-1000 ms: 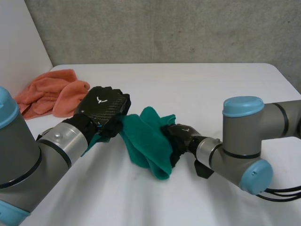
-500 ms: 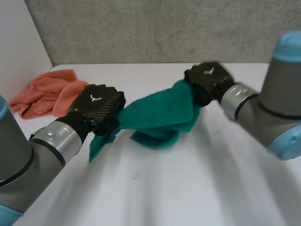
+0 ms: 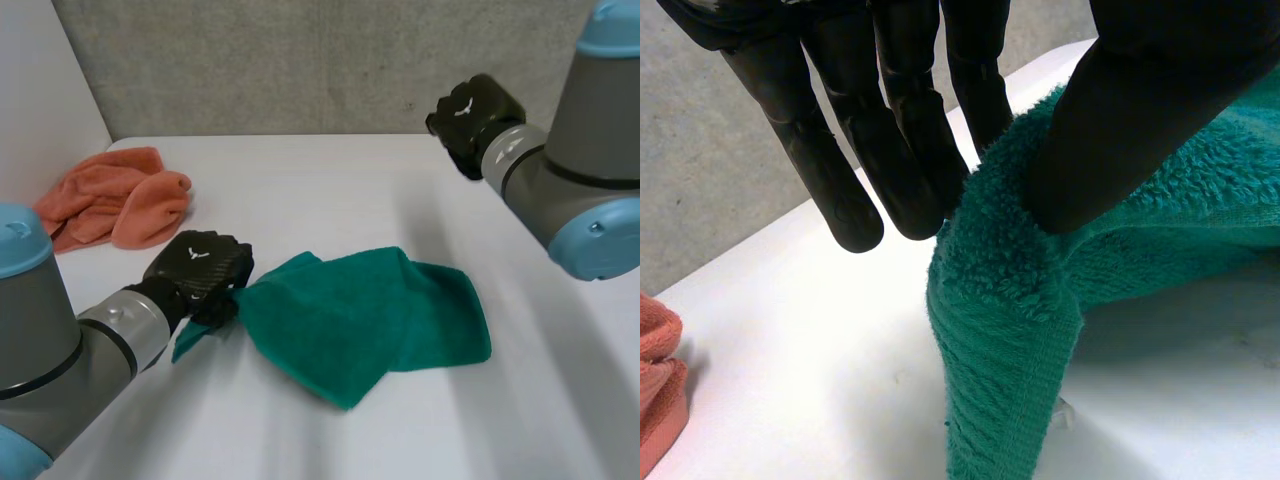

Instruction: Fold the laundry.

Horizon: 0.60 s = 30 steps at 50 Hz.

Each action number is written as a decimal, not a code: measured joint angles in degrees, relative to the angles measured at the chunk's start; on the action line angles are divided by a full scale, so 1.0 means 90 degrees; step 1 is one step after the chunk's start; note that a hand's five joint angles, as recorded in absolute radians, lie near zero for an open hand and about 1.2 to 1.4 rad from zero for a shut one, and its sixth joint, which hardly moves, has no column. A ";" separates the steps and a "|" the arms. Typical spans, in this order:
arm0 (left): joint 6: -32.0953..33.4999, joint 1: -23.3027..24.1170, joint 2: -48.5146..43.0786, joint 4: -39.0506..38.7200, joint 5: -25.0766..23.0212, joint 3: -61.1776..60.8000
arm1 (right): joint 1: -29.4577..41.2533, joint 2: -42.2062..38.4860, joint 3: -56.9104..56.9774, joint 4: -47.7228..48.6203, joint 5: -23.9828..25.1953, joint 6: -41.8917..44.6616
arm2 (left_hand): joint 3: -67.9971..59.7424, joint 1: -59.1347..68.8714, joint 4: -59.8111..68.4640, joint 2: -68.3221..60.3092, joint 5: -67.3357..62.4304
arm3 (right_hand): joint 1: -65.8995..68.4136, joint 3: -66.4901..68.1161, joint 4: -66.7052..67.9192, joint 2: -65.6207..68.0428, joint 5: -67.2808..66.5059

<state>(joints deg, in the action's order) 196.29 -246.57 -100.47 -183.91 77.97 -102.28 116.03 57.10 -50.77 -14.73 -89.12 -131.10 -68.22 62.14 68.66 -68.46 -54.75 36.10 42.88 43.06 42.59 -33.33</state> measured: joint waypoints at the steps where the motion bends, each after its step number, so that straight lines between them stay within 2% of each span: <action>1: 0.0000 0.0002 -0.0032 -0.0009 -0.0002 0.0020 | 0.0013 -0.0032 -0.0048 -0.0007 -0.0009 -0.0075 | 0.0007 -0.0001 -0.0013 0.0015 0.0000 | -0.0717 -0.0857 -0.0863 -0.0842 0.0885; 2: 0.0001 0.0004 -0.0053 -0.0016 -0.0001 0.0035 | 0.0021 -0.0046 -0.0094 -0.0012 -0.0012 -0.0148 | 0.0046 -0.0001 -0.0060 0.0075 0.0011 | -0.0717 -0.0857 -0.0863 -0.0842 0.0885; 3: 0.0002 0.0007 -0.0084 -0.0030 -0.0001 0.0062 | 0.0029 -0.0055 -0.0185 -0.0018 -0.0009 -0.0290 | 0.0486 -0.0083 -0.0475 0.0504 0.0157 | -0.1781 -0.2219 -0.2168 -0.2186 0.2236; 5: 0.0003 0.0013 -0.0135 -0.0057 0.0003 0.0115 | 0.0036 -0.0025 -0.0406 -0.0033 0.0009 -0.0626 | 0.1222 -0.0698 -0.1267 0.1346 0.0836 | -0.2188 -0.2694 -0.2708 -0.2595 0.2778; 6: 0.0003 0.0015 -0.0148 -0.0064 0.0005 0.0129 | 0.0037 -0.0007 -0.0490 -0.0039 0.0020 -0.0745 | 0.1770 -0.1293 -0.1831 0.1814 0.1389 | -0.2225 -0.2741 -0.2761 -0.2626 0.2828; 8: 0.0009 0.0021 -0.0203 -0.0096 0.0021 0.0205 | 0.0029 0.0133 -0.0943 -0.0126 0.0117 -0.1334 | 0.3554 -0.3145 -0.3652 0.3680 0.3218 | -0.2289 -0.2851 -0.2865 -0.2634 0.2917; 11: 0.0026 0.0022 -0.0220 -0.0092 0.0034 0.0247 | -0.0027 0.0339 -0.1542 -0.0327 0.0383 -0.1881 | 0.4496 -0.3906 -0.4597 0.4544 0.4180 | -0.2289 -0.2851 -0.2865 -0.2634 0.2917; 14: 0.0032 0.0022 -0.0216 -0.0089 0.0033 0.0247 | -0.0043 0.0373 -0.1652 -0.0368 0.0443 -0.1953 | 0.4619 -0.3912 -0.4743 0.4660 0.4317 | -0.2289 -0.2851 -0.2865 -0.2634 0.2917; 15: 0.0056 0.0022 -0.0176 -0.0066 0.0028 0.0198 | -0.0187 0.0513 -0.2251 -0.0509 0.0819 -0.2199 | 0.4652 -0.3913 -0.4771 0.4692 0.4350 | -0.2289 -0.2851 -0.2865 -0.2634 0.2916; 20: 0.0082 0.0011 0.0058 -0.0032 0.0016 -0.0093 | -0.0506 0.0724 -0.3168 -0.0338 0.1320 -0.2295 | 0.4765 -0.3913 -0.4901 0.4797 0.4477 | -0.2289 -0.2851 -0.2865 -0.2634 0.2917; 30: 0.0088 -0.0136 0.0225 -0.0059 -0.0011 -0.0638 | -0.0756 0.1115 -0.4497 0.0470 0.1484 -0.2225 | 0.4761 -0.3912 -0.4883 0.4805 0.4456 | -0.2289 -0.2852 -0.2865 -0.2634 0.2917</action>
<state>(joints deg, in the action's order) 197.08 -247.79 -98.44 -184.44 77.87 -108.02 109.23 67.14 -91.25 -10.50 -75.77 -151.13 -25.37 26.93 24.72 -25.22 -14.65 15.50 17.21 17.28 18.88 -7.08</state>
